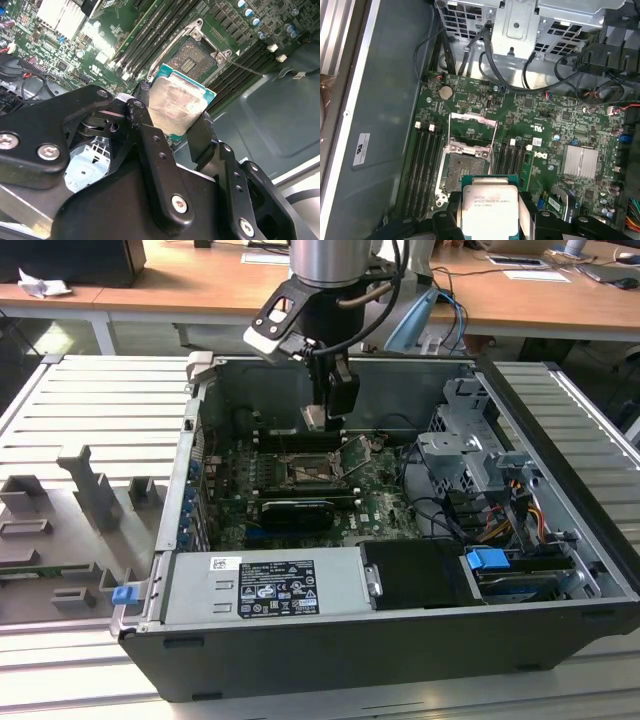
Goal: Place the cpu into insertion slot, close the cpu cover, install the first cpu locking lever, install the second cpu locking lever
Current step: 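Place the cpu into insertion slot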
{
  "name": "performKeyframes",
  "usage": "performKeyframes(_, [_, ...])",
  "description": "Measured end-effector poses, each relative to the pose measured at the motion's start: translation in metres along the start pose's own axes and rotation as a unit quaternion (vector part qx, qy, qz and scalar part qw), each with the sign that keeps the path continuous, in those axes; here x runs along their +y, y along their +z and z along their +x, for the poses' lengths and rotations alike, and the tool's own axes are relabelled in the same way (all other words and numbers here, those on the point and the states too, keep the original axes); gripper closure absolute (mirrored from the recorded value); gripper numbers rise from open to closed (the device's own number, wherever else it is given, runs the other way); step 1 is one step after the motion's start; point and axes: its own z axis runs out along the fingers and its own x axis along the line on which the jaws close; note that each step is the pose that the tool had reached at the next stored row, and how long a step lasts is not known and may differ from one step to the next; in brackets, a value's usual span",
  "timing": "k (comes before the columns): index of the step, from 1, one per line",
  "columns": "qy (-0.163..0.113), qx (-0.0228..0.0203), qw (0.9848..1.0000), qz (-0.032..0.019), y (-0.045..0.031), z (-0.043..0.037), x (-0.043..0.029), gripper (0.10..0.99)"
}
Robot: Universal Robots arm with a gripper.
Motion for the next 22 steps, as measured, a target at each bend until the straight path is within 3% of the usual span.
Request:
performKeyframes(6, [0.0,0.0001,1.0,0.0003,0.0038,0.0,-0.0003,0.549])
performKeyframes(11, [0.005,-0.0004,1.0,0.0003,0.0124,0.0002,-0.001,0.549])
performKeyframes(17, [0.053,-0.0041,0.9986,-0.0008,0.0235,0.0003,-0.0018,0.549])
performKeyframes(22, [0.056,-0.0044,0.9984,-0.0009,0.0331,0.0001,-0.0026,0.549])
